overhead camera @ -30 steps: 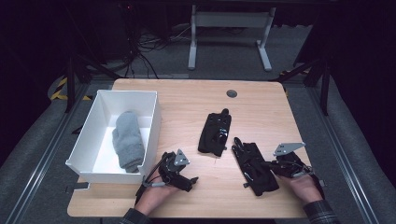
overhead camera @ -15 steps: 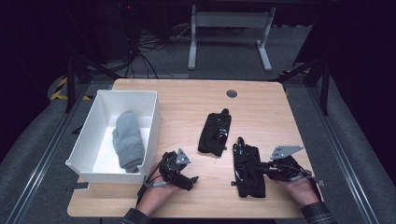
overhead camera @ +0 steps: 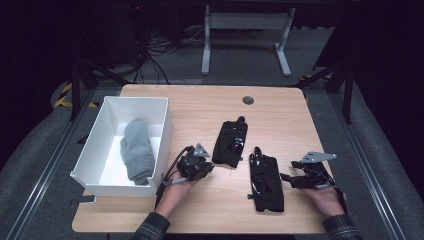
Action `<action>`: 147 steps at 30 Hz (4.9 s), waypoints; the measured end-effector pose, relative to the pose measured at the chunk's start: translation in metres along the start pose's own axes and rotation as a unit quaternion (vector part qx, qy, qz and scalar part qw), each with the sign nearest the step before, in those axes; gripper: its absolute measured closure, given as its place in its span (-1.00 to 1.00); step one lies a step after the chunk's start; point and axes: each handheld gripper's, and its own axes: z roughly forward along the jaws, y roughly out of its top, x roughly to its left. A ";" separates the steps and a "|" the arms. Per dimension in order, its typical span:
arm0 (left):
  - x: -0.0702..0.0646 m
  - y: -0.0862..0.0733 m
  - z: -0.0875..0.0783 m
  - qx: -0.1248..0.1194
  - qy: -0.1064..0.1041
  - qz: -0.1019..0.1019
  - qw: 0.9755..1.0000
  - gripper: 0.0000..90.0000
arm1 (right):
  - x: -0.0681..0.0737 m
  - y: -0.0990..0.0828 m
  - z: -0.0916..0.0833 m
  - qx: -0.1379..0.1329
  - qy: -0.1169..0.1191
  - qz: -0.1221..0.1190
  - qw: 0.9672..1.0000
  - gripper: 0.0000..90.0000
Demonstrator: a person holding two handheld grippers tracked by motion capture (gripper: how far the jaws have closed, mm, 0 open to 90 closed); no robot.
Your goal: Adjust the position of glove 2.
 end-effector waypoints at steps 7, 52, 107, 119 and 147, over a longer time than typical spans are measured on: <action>0.017 0.032 0.015 -0.008 0.001 -0.003 1.000 1.00 | -0.003 -0.002 0.003 -0.006 -0.021 0.012 1.000 -0.44; -0.027 0.001 0.028 0.029 -0.070 0.033 0.997 1.00 | -0.003 -0.006 0.006 -0.014 -0.036 0.003 0.999 -0.63; 0.007 -0.002 0.002 -0.039 -0.023 -0.075 0.996 0.94 | 0.027 0.000 -0.006 0.032 0.089 -0.050 0.994 1.00; 0.004 0.013 -0.011 -0.078 -0.038 -0.074 0.993 0.94 | 0.040 0.010 0.006 0.030 0.105 -0.062 0.992 1.00; -0.014 0.033 -0.017 -0.104 -0.101 -0.069 0.987 0.95 | 0.080 0.040 0.043 0.026 0.144 -0.090 0.985 1.00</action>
